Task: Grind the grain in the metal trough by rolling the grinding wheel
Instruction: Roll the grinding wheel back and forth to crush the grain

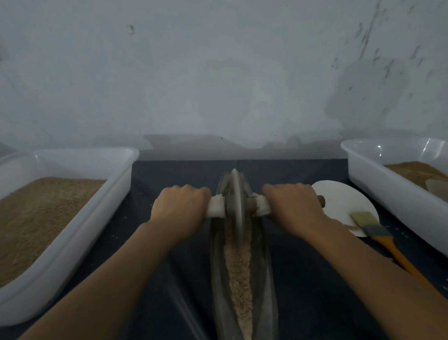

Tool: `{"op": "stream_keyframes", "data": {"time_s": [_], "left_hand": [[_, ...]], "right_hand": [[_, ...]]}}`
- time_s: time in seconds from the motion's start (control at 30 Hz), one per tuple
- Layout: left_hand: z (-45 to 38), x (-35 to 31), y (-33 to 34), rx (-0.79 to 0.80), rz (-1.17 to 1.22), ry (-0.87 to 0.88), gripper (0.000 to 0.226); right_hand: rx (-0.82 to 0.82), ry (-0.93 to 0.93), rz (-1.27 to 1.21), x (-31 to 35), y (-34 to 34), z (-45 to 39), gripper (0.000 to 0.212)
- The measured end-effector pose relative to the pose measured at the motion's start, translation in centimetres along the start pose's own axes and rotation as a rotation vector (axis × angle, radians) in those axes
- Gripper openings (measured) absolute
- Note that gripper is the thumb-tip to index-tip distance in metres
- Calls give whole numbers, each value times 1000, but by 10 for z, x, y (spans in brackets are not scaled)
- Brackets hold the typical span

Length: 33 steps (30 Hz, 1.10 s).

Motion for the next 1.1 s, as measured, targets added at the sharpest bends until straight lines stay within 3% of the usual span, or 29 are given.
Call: {"op": "stream_keyframes", "data": {"time_s": [0.2, 0.4, 0.6, 0.7, 0.83, 1.0, 1.1], "left_hand": [[38, -7, -31, 84, 77, 45, 28], [51, -6, -36, 87, 67, 29, 32], [13, 0, -7, 11, 13, -13, 29], [6, -2, -8, 19, 0, -13, 29], [35, -9, -31, 64, 69, -5, 35], [69, -16, -64, -103, 172, 179, 54], [64, -14, -54, -78, 105, 152, 56]], "right_hand": [[212, -27, -201, 2, -41, 36, 24], [44, -85, -33, 9, -46, 53, 51], [-71, 3, 98, 2, -10, 17, 46], [-20, 2, 113, 2, -7, 8, 31], [68, 17, 12, 7, -32, 38, 33], [34, -23, -95, 18, -69, 74, 78], [112, -14, -71, 17, -61, 71, 58]]}}
Point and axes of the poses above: each hand's wrist, its own z-axis away from the middle knuckle, its own y-axis out of the palm, x = y × z, the point moved 1 cm from there along -z, towards the middle knuckle, and after that the axes turned 15 degrees about -x, right-handed, at the moved point
